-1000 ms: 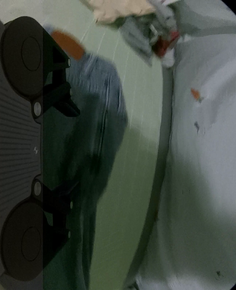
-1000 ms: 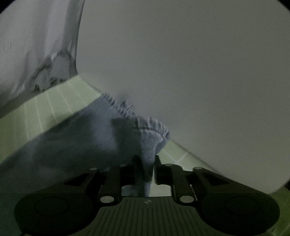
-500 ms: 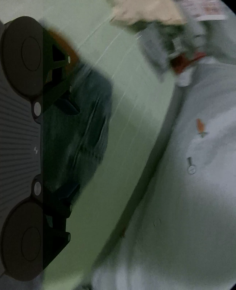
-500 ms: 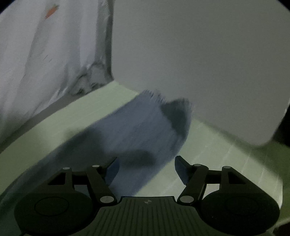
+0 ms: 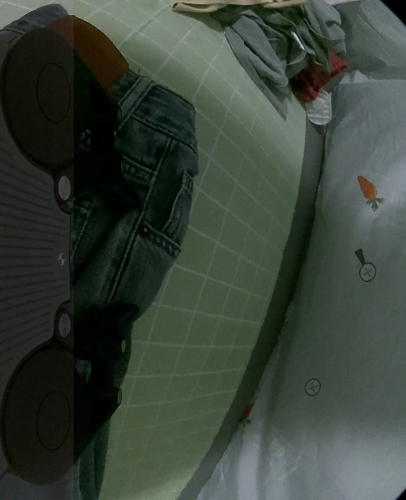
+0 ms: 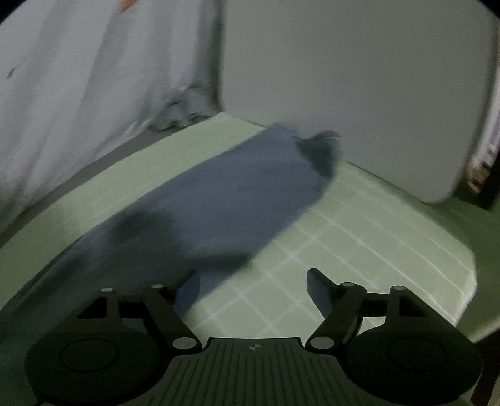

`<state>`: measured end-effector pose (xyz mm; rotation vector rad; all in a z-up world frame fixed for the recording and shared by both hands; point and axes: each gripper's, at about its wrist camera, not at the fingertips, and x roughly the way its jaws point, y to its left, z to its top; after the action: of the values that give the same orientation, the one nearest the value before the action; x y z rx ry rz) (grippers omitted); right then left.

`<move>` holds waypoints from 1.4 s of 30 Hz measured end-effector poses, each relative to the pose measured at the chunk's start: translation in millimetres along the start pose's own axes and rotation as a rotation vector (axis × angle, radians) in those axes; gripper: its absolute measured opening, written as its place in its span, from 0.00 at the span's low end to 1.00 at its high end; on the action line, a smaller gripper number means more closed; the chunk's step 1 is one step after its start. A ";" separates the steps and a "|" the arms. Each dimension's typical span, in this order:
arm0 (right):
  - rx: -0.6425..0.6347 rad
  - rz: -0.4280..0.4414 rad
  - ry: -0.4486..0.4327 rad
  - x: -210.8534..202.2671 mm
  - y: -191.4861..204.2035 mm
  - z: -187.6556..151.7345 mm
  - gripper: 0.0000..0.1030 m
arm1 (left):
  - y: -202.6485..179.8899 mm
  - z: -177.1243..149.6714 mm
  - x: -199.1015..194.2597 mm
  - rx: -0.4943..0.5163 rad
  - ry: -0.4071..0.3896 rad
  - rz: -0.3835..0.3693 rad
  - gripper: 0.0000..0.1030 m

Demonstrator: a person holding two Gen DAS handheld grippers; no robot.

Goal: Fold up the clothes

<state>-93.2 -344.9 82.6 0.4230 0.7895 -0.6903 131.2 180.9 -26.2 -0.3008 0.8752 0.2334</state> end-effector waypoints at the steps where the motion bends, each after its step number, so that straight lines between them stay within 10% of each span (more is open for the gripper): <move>1: 0.024 -0.006 -0.005 -1.9 -10.0 1.1 0.91 | 1.3 -0.8 -4.6 -0.018 0.002 -0.016 0.72; 9: 0.086 0.008 -0.079 24.6 -58.9 24.8 0.90 | -6.0 -23.8 -60.6 -0.055 0.019 -0.145 0.75; 20: -0.004 0.033 -0.128 147.2 -89.0 120.4 0.85 | -175.8 -106.9 -125.7 0.109 0.070 -0.180 0.80; 21: -0.016 0.049 -0.107 160.4 -90.0 125.6 0.81 | -192.6 -113.2 -128.3 0.103 0.076 -0.189 0.80; 24: -0.044 0.151 -0.072 180.8 -88.0 133.2 0.17 | -231.5 -125.7 -137.7 0.102 0.076 -0.209 0.80; 27: -0.204 0.268 -0.139 160.2 -58.4 131.0 0.06 | -255.5 -132.6 -147.0 0.101 0.063 -0.221 0.80; 30: -0.467 0.457 -0.226 114.0 -15.0 116.6 0.06 | -263.2 -134.4 -152.7 0.108 0.042 -0.200 0.81; 34: -0.478 0.970 0.015 93.8 18.9 93.3 0.06 | -256.7 -131.3 -152.7 0.054 0.038 -0.144 0.81; 37: -0.448 0.971 0.040 98.8 5.8 91.7 0.24 | -254.6 -130.8 -152.5 0.020 0.040 -0.116 0.81; 39: -0.416 0.943 0.036 103.2 -7.2 93.3 0.84 | -254.2 -133.1 -152.0 0.015 0.044 -0.106 0.81; 42: -0.357 0.812 0.045 121.6 -35.4 101.6 0.85 | -260.9 -141.3 -151.9 0.041 0.064 -0.131 0.82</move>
<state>-5.6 -478.1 51.5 0.3891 0.6871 0.2170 19.7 -123.9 49.6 -0.3275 0.9187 0.0850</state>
